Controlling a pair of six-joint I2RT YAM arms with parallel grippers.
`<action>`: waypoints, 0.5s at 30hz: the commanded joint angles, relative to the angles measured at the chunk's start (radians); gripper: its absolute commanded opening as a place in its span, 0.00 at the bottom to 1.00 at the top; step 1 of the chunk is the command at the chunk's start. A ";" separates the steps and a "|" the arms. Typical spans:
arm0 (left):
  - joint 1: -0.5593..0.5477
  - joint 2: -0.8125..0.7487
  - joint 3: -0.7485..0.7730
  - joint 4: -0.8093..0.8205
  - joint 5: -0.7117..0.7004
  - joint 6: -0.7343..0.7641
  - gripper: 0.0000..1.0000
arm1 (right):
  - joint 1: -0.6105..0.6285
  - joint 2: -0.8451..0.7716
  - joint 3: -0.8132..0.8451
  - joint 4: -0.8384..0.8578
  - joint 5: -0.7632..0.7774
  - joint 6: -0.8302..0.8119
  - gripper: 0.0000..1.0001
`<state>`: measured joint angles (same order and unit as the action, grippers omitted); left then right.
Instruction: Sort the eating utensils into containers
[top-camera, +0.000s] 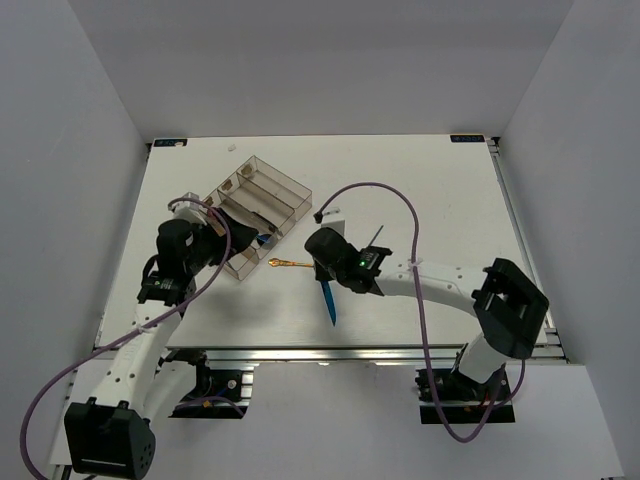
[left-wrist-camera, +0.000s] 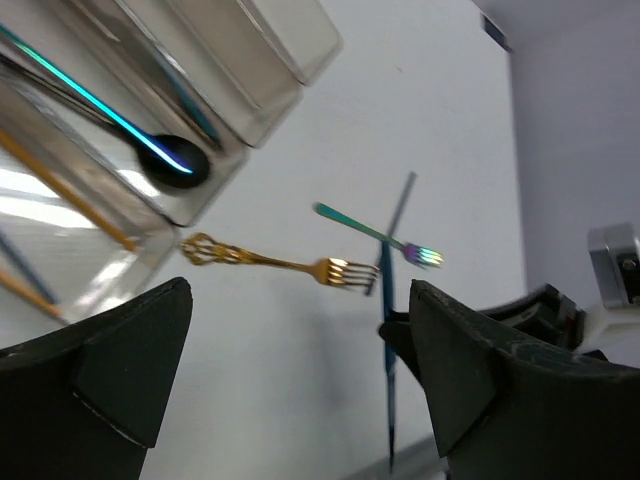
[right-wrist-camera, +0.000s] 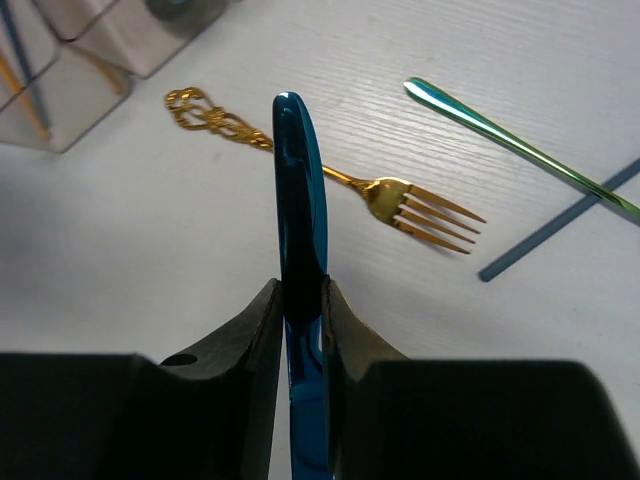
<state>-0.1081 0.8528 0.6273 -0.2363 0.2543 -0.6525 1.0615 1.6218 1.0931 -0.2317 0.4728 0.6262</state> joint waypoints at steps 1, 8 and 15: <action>-0.056 -0.001 -0.035 0.222 0.186 -0.145 0.98 | 0.029 -0.077 -0.010 0.100 -0.072 -0.085 0.00; -0.211 0.066 -0.058 0.328 0.108 -0.179 0.98 | 0.069 -0.132 0.014 0.144 -0.152 -0.128 0.00; -0.229 0.117 -0.084 0.354 0.080 -0.197 0.94 | 0.121 -0.149 0.033 0.170 -0.134 -0.141 0.00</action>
<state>-0.3275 0.9672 0.5545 0.0761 0.3515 -0.8310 1.1622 1.5120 1.0828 -0.1291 0.3309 0.5106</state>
